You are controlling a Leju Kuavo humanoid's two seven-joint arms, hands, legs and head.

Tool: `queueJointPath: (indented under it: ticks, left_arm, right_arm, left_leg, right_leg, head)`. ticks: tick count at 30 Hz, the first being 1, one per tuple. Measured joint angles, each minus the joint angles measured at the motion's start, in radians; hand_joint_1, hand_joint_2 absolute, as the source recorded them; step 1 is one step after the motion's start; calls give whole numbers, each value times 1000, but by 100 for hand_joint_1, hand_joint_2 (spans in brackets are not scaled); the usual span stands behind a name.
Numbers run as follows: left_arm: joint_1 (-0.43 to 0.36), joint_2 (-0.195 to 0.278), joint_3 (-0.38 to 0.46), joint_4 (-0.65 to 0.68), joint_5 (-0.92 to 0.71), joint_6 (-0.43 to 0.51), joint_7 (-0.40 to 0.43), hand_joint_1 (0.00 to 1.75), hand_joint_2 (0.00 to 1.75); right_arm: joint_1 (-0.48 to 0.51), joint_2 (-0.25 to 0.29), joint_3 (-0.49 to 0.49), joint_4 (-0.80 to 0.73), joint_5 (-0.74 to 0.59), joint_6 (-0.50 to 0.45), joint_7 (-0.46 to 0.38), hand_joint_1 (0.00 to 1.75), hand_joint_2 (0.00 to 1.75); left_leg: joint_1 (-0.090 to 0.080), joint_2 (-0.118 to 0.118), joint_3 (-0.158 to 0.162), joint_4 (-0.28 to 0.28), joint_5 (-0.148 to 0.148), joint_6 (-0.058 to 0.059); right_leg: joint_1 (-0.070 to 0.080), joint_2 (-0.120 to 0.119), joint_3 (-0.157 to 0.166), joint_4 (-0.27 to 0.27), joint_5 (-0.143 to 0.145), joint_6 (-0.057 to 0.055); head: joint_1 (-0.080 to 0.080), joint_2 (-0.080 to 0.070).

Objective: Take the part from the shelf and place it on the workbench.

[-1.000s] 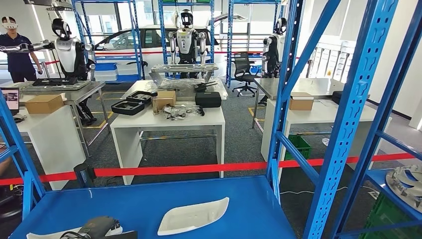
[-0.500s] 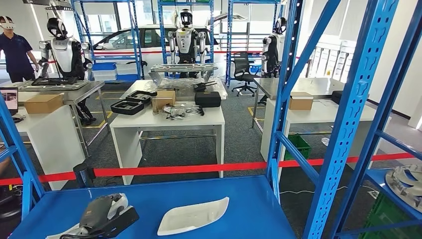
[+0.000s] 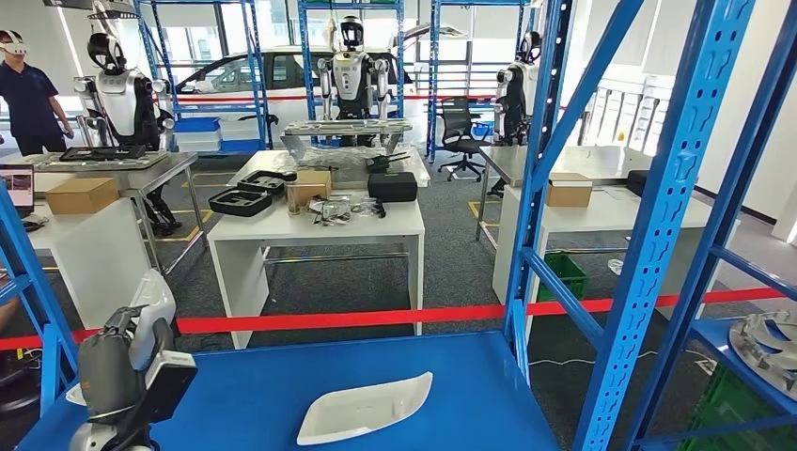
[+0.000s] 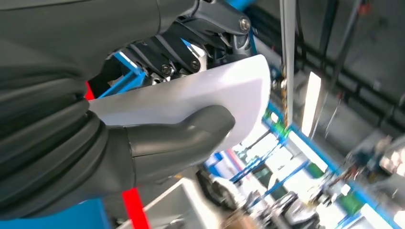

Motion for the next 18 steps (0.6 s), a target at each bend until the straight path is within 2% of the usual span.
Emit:
queueJointPath:
  ticks: [3,8,11,13,15,17,18]
  left_arm:
    - [46,14,-1,-111,19,6,5,175,175]
    - [82,26,-2,-196,71,25,-32,175,175]
    - [124,32,-5,-272,125,26,-49,175,175]
    - [163,36,-13,-345,186,4,-54,175,175]
    - [202,39,-25,-425,295,-68,-57,175,175]
    - [246,42,-35,-507,433,-185,-57,175,175]
    - [271,43,-38,-548,502,-255,-57,175,175]
  right_arm:
    - [0,1,-4,0,4,1,0,0,175]
    - [0,1,-6,0,7,1,1,0,175]
    - [0,1,-6,0,9,1,0,0,175]
    - [1,1,-7,0,9,2,-2,0,175]
    - [1,1,-8,0,8,3,-5,0,175]
    - [1,1,-11,0,8,5,-7,0,175]
    - [2,1,-13,0,8,6,-9,0,175]
  left_leg:
    - [-1,-1,0,1,-1,2]
    - [-6,-1,0,5,-6,9]
    - [-9,0,0,6,-6,16]
    - [-4,3,4,-1,-1,23]
    - [0,6,6,-6,2,31]
    - [0,8,5,-5,1,34]
    - [0,8,5,-4,1,34]
  right_leg:
    - [-3,-1,1,0,-2,3]
    - [-7,-2,3,0,-3,8]
    - [-9,0,4,-1,-1,16]
    - [-9,-1,0,12,-14,21]
    - [-9,-2,-33,90,-68,24]
    - [-8,-3,-93,225,-135,25]
    - [-9,-3,-116,276,-150,26]
  head:
    - [0,0]
    - [0,0]
    - [0,0]
    - [0,0]
    - [1,0]
    - [2,0]
    - [3,0]
